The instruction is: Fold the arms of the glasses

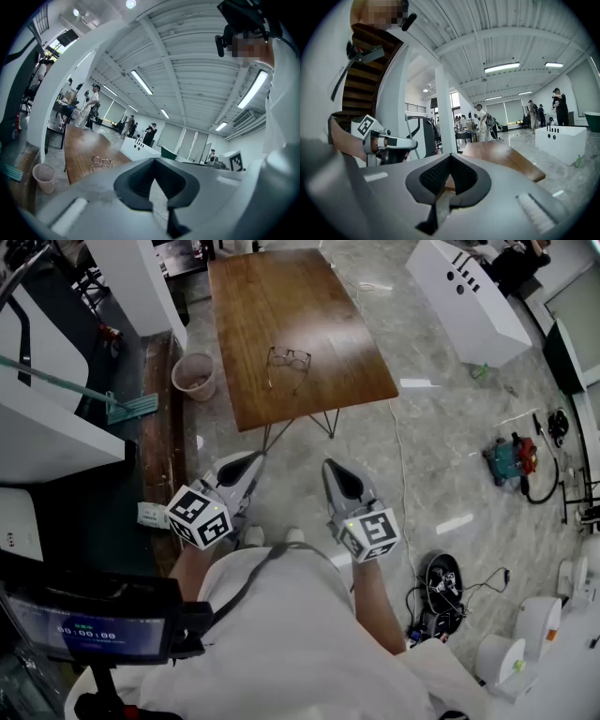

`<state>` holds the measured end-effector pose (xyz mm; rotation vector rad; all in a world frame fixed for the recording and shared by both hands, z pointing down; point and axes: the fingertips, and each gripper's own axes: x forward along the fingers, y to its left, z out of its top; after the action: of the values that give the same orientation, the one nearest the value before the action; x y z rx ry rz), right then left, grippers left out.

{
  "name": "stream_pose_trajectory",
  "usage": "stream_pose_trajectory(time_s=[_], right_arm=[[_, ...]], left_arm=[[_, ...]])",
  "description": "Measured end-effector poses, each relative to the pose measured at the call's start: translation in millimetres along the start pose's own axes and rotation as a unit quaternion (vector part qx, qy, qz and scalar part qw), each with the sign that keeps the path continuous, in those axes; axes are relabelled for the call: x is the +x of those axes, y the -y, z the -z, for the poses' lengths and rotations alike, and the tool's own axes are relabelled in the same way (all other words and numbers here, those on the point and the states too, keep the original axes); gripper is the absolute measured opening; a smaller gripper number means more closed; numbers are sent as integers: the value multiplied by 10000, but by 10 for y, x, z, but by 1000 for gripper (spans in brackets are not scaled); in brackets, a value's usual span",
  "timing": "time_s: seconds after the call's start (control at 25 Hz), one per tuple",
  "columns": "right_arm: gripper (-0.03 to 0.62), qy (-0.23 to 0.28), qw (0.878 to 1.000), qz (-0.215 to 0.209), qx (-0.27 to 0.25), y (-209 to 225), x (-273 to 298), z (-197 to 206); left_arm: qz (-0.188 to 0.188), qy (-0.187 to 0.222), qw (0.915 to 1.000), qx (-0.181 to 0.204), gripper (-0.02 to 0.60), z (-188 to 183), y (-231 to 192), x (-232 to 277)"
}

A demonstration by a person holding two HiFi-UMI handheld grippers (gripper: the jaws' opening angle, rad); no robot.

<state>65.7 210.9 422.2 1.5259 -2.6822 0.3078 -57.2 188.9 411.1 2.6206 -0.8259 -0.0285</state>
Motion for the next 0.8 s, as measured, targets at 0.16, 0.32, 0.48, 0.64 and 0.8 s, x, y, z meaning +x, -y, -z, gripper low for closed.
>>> stream_pose_trajectory(time_s=[0.16,0.32,0.48,0.64,0.8], right_arm=[[8,16,10000,8,-7,-27,10,27],[8,-6,10000,76,34,-49,11,26],[9,26,9998,153,148,-57,11,26],[9,85,9995,191,242,-101,47,4],[9,86,9991,229,334,-178,104,22]], left_arm=[[21,8,10000,0,5,28,-11,-25],[22,6,10000,-11,5,9,-32,-82],[22,31,10000,-49,5,9,-70,-151],[24,52,9999,-102,5,-9,-158,-222],[79,30,9999,-116,5,1,-245,-299]])
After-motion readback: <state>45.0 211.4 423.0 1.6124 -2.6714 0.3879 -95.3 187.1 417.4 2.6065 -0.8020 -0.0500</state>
